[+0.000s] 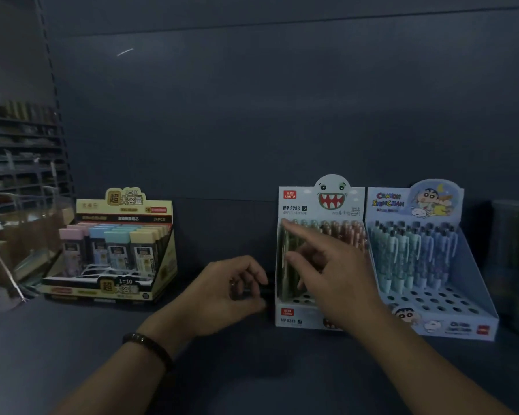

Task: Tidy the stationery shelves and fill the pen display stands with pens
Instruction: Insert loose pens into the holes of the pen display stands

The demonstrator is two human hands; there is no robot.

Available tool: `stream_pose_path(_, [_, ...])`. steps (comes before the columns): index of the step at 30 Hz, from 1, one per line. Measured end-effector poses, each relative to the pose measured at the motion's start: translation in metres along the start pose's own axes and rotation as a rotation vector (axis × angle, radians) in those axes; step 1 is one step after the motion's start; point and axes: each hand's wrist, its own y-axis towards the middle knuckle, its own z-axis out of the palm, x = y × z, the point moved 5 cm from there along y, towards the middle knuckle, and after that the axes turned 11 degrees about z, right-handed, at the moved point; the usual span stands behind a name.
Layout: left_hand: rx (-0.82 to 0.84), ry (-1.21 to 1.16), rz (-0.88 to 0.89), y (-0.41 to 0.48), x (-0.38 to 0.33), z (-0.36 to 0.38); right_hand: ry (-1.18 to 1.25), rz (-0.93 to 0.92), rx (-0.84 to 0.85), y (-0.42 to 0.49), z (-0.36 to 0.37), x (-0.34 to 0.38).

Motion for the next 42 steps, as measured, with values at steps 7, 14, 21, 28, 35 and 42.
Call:
stream_pose_path(7, [-0.353,0.325,-0.095,-0.007,0.031,-0.041,-0.058,0.088,0.178,-0.004,0.003,-0.003])
stream_pose_path(14, [-0.175,0.613,-0.015,-0.012,0.044,-0.036,-0.036,0.074,0.115,-0.005,0.003,-0.003])
stream_pose_path(21, [-0.064,0.715,-0.002,-0.006,0.046,-0.021,0.057,0.097,-0.025,-0.003,-0.007,-0.01])
stream_pose_path(28, [-0.063,0.733,-0.028,-0.002,0.045,-0.017,0.057,0.089,-0.08,-0.006,-0.012,-0.009])
stream_pose_path(35, [-0.235,0.707,0.12,-0.004,0.024,-0.027,0.079,0.089,-0.079,-0.007,-0.014,-0.008])
stream_pose_path(42, [-0.395,0.775,0.424,0.007,-0.029,-0.012,0.111,0.091,-0.055,-0.008,-0.011,-0.001])
